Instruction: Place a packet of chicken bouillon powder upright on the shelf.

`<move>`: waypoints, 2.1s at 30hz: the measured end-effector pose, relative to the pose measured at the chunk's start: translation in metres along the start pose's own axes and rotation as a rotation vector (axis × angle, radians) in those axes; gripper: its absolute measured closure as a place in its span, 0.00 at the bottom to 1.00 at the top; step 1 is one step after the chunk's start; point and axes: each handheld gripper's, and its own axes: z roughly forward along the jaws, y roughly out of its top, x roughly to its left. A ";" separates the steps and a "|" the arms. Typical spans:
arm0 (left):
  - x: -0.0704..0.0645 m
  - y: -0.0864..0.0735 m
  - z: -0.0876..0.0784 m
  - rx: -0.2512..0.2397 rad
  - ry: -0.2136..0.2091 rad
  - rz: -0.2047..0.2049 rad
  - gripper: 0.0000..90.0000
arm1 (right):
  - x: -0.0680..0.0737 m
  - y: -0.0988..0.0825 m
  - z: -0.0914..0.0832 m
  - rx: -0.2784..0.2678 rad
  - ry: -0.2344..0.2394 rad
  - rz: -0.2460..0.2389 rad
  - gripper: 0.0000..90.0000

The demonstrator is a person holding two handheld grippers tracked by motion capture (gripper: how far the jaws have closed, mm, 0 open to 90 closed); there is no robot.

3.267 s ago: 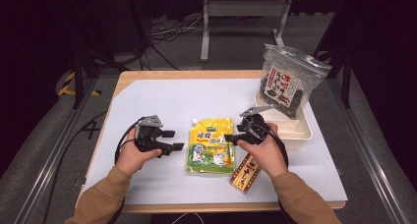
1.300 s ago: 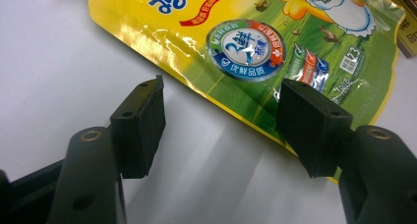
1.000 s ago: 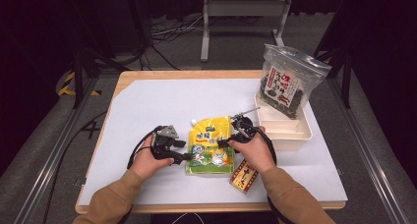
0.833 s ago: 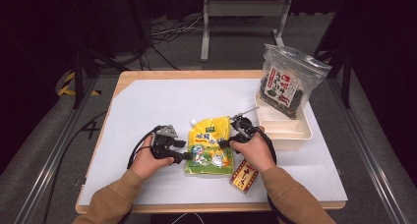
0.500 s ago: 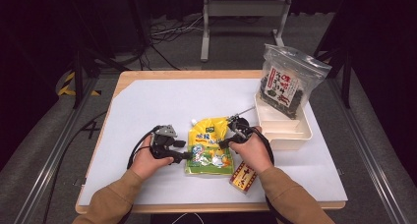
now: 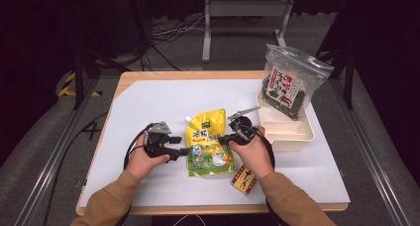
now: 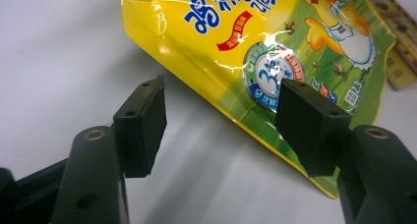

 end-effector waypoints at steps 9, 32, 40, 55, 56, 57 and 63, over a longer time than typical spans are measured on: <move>0.000 0.001 -0.007 -0.035 0.009 -0.003 0.41 | 0.011 0.007 -0.024 -0.086 -0.045 -0.078 0.97; 0.003 0.000 -0.011 -0.051 0.024 -0.014 0.41 | 0.016 0.014 -0.084 -0.316 -0.121 -0.181 0.97; 0.006 -0.001 -0.012 -0.052 0.034 -0.018 0.41 | 0.013 0.013 -0.103 -0.388 -0.169 -0.218 0.97; 0.008 -0.005 -0.017 -0.066 0.057 -0.040 0.42 | -0.004 0.013 -0.141 -0.494 -0.262 -0.260 0.97; 0.008 -0.005 -0.017 -0.066 0.057 -0.040 0.42 | -0.006 0.013 -0.143 -0.502 -0.267 -0.266 0.97; 0.009 -0.006 -0.019 -0.064 0.062 -0.037 0.42 | -0.008 0.013 -0.146 -0.506 -0.271 -0.266 0.97; 0.009 -0.009 -0.021 -0.067 0.066 -0.048 0.42 | -0.014 0.010 -0.157 -0.536 -0.294 -0.275 0.97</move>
